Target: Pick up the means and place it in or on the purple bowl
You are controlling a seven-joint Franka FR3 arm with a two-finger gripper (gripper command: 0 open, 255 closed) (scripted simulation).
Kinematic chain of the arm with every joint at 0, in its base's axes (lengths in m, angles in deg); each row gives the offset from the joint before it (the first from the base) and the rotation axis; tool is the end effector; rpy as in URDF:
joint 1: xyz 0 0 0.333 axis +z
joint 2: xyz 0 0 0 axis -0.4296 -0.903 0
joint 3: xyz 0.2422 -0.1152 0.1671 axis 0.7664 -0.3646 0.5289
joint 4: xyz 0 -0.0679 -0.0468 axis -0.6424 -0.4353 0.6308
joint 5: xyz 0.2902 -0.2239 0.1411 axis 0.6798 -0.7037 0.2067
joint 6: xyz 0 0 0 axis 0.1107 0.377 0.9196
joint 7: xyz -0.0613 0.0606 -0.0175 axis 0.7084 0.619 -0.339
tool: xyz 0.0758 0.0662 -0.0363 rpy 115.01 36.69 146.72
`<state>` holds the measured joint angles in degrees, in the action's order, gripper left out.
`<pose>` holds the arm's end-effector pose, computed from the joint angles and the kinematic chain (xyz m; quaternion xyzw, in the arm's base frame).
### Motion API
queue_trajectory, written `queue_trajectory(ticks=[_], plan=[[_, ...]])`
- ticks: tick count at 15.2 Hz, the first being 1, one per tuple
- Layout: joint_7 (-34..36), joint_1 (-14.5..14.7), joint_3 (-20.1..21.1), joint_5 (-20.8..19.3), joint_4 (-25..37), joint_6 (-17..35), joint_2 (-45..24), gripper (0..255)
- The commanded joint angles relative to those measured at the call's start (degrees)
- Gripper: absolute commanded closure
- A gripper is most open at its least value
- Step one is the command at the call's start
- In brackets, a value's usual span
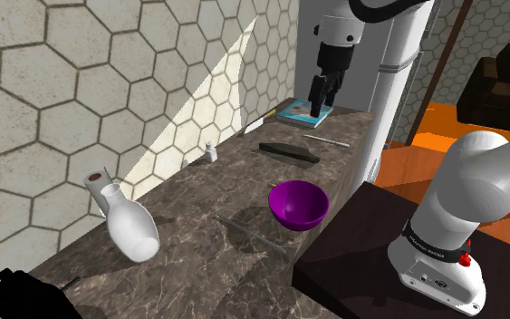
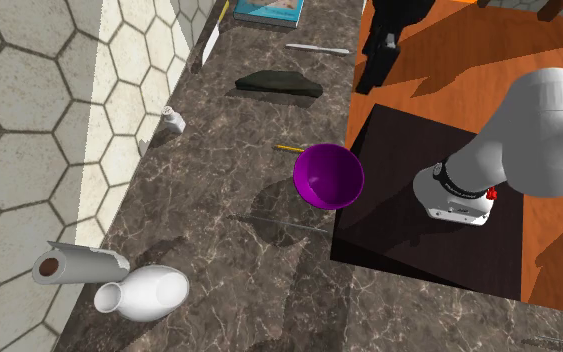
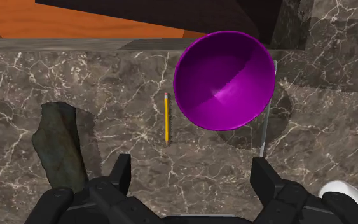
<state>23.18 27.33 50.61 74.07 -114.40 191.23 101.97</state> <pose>0.3269 0.0346 0.5462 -0.9971 -0.0622 -0.0399 0.0206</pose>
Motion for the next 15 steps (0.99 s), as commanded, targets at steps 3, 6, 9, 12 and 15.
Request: queue_trajectory(ticks=[3, 6, 9, 12, 15], plan=[[3.09, 1.5, 3.59, 1.84, -3.49, 6.15, -3.47, 0], [5.46, 2.63, 6.35, 3.1, -5.21, 10.77, -7.0, 0], [7.89, 3.65, 9.13, 4.14, -6.29, 15.51, -11.29, 0], [10.43, 4.48, 11.94, 4.81, -6.71, 20.3, -16.3, 0], [13.21, 5.06, 14.75, 4.9, -6.45, 25.05, -21.97, 0]])
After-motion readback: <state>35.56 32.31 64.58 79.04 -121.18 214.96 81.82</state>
